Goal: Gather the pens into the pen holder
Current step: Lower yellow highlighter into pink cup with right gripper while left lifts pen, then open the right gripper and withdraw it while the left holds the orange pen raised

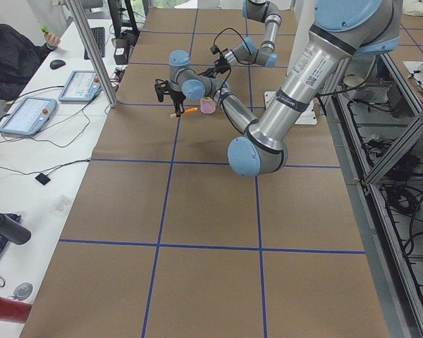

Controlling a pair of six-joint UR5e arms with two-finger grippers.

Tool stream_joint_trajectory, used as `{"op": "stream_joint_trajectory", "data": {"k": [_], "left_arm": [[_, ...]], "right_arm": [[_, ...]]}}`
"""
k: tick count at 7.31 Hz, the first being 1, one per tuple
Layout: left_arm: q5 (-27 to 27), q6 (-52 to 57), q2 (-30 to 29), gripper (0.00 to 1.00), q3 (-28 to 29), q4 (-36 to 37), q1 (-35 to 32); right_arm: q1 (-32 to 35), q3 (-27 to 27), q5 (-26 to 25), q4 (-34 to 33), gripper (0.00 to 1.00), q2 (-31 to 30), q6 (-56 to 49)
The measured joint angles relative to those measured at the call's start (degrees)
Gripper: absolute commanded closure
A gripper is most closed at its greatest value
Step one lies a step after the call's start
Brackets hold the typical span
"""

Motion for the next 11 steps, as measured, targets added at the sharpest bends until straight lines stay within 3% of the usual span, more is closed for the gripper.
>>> {"op": "stream_joint_trajectory", "data": {"k": [3,5,7,9,11], "left_arm": [[1.0,-0.4,-0.1,1.00,-2.1,-0.1,0.1],[5.1,0.8,0.2,1.00,-7.2,-0.6,0.3],[10.2,7.2,4.1,1.00,-11.5,-7.6,0.8],[16.1,8.9,8.1,1.00,-13.7,-18.3,2.2],[27.3,5.3,8.8,1.00,-14.5,-24.7,9.5]], "right_arm": [[0.0,1.7,-0.6,-1.9,0.01,0.4,-0.2],[1.3,6.3,4.7,-6.2,0.01,-0.1,0.1],[3.6,8.2,11.5,-8.4,0.01,-1.6,0.9],[7.8,9.9,22.9,-13.1,0.01,-3.6,2.4],[14.1,12.6,38.6,-23.2,0.01,-4.3,2.9]]}}
